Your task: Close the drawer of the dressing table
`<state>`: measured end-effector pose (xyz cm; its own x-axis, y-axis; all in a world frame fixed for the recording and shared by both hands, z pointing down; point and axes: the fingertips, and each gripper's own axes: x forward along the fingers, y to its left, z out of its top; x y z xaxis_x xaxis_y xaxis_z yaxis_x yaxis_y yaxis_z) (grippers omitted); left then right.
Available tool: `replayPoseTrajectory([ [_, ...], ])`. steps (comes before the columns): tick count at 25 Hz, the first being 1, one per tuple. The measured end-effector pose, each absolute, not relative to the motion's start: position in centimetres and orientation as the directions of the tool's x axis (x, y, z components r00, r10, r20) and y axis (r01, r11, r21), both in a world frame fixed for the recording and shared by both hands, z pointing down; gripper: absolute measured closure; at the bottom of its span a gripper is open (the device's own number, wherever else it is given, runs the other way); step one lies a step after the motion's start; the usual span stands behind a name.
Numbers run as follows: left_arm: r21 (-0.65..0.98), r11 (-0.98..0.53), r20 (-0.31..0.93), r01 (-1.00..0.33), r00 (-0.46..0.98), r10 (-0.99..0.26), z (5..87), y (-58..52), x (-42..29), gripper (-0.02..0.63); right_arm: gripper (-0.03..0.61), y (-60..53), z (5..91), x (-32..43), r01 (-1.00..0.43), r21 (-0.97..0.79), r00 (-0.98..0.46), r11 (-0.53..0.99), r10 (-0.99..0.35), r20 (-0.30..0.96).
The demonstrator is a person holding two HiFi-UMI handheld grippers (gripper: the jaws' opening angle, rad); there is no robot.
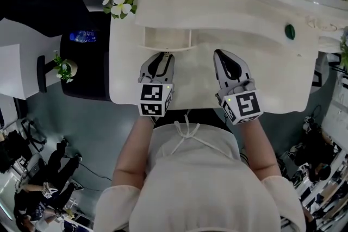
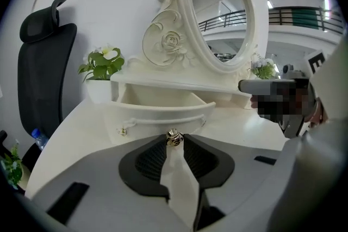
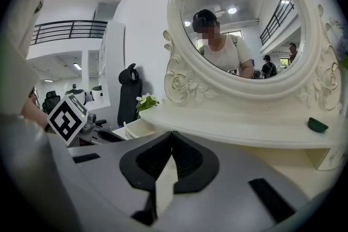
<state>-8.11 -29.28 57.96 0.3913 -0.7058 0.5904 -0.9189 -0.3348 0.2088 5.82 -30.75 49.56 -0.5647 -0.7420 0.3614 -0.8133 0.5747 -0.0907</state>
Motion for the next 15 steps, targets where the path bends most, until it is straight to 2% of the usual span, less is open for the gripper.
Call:
replayPoseTrajectory([
  [9, 0.190, -0.360, 0.612, -0.913, 0.397, -0.684, 58.2, -30.1, -7.7, 0.511, 0.572, -31.5, 50.0, 5.9, -0.814, -0.100, -0.563, 0.571, -0.737, 0.373],
  [15, 0.215, -0.324, 0.612, -0.921, 0.386, -0.690, 58.2, -31.5, -7.7, 0.511, 0.572, -31.7, 50.0, 5.6, -0.806, -0.096, -0.573, 0.584, -0.729, 0.374],
])
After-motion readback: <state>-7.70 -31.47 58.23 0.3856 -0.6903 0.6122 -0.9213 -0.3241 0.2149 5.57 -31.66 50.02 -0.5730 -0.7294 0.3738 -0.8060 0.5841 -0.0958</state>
